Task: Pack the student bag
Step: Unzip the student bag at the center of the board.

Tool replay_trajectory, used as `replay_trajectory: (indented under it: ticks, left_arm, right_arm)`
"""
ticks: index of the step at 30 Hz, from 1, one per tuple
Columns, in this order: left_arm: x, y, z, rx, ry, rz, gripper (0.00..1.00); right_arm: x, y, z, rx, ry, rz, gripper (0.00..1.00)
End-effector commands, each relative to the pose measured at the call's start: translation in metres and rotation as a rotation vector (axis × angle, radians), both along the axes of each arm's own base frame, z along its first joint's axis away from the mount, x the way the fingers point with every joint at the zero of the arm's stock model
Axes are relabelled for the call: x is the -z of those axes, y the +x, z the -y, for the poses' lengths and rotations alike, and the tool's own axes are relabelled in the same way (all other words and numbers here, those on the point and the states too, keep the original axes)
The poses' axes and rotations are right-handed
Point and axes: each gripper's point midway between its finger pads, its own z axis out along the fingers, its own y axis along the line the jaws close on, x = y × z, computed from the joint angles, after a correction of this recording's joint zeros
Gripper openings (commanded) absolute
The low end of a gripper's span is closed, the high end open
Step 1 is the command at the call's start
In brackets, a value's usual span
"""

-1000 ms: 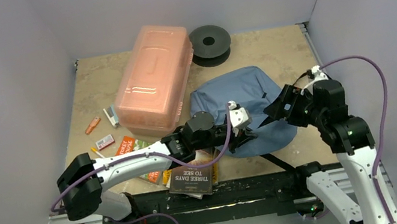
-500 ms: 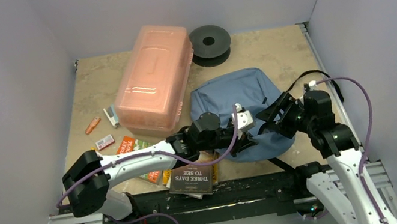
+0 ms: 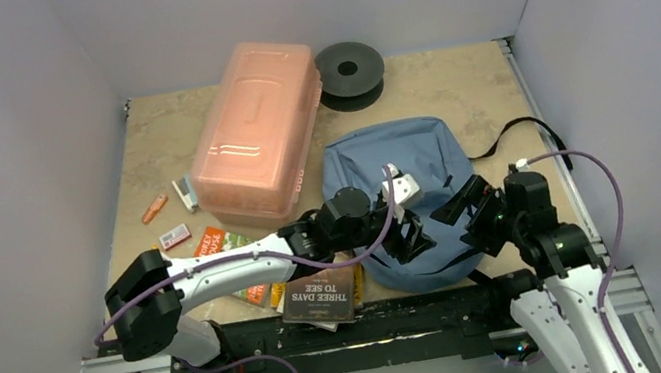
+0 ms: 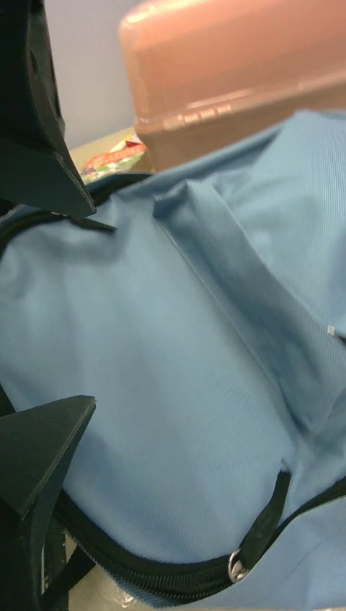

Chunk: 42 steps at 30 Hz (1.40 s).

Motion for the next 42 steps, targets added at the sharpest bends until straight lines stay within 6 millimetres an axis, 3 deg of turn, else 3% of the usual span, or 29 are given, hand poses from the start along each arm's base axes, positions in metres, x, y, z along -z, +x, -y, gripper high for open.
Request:
replay_trajectory:
  ticks: [1,7,8,12,17,21,24,26,27,30,34,38,42]
  left_arm:
    - [-0.039,0.013,-0.005,-0.143,-0.046,-0.100,0.73]
    - [-0.010,0.024,-0.067,-0.485,0.069,-0.355,0.73]
    - [-0.009,0.024,-0.079,-0.534,0.047,-0.394,0.73]
    - [0.033,0.027,-0.113,-0.780,0.097,-0.592,0.62]
    - [0.060,0.014,-0.117,-0.877,0.185,-0.769,0.71]
    - [0.073,0.008,-0.106,-0.882,0.193,-0.855,0.71]
    - [0.074,0.017,-0.099,-0.866,0.174,-0.812,0.43]
    - [0.066,0.029,-0.095,-0.835,0.134,-0.706,0.19]
    - [0.061,0.036,-0.094,-0.799,0.123,-0.611,0.00]
    - [0.034,0.051,-0.085,-0.710,0.040,-0.424,0.00]
    - [-0.019,0.049,-0.066,-0.514,-0.192,-0.249,0.00]
    - [-0.040,0.042,-0.068,-0.415,-0.326,-0.168,0.00]
    - [-0.059,0.037,-0.074,-0.348,-0.457,-0.138,0.00]
  right_arm:
    - [0.008,0.019,0.002,0.088,0.043,0.009,0.99]
    - [-0.043,0.038,0.004,-0.255,-0.254,0.298,0.99]
    - [-0.048,0.038,0.006,-0.285,-0.289,0.315,0.99]
    - [-0.046,0.039,-0.012,-0.424,-0.261,0.309,0.97]
    - [-0.027,0.032,-0.037,-0.524,-0.304,0.208,0.92]
    - [-0.014,0.017,-0.064,-0.588,-0.378,0.161,0.92]
    - [-0.013,0.003,-0.084,-0.648,-0.419,0.164,0.90]
    - [-0.010,-0.004,-0.092,-0.682,-0.459,0.153,0.84]
    - [-0.008,-0.007,-0.096,-0.694,-0.479,0.144,0.81]
    - [-0.010,-0.015,-0.106,-0.710,-0.492,0.168,0.80]
    - [-0.022,-0.027,-0.122,-0.775,-0.407,0.255,0.80]
    - [-0.031,-0.034,-0.129,-0.818,-0.411,0.337,0.80]
    - [-0.025,-0.029,-0.123,-0.794,-0.506,0.318,0.74]
